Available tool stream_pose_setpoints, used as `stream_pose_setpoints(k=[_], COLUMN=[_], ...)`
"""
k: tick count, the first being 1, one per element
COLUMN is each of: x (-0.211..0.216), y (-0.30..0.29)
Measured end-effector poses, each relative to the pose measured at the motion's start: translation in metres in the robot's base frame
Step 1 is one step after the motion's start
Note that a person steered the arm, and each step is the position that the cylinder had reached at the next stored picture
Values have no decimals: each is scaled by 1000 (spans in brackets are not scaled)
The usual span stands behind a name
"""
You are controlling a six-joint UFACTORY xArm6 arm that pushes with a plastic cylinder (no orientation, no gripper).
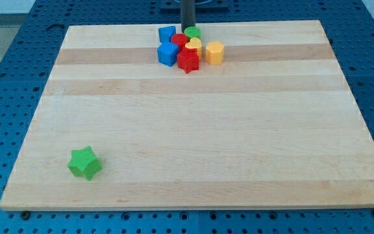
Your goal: Move blue triangle a bit down
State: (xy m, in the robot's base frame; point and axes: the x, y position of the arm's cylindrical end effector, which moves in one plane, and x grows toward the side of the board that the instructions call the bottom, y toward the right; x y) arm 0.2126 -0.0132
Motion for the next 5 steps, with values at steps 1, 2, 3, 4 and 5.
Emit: stream_pose_setpoints(k=[1, 2, 3, 4, 5], x=[-17, -18, -18, 0, 14], y=[-2, -74, -91, -73, -72])
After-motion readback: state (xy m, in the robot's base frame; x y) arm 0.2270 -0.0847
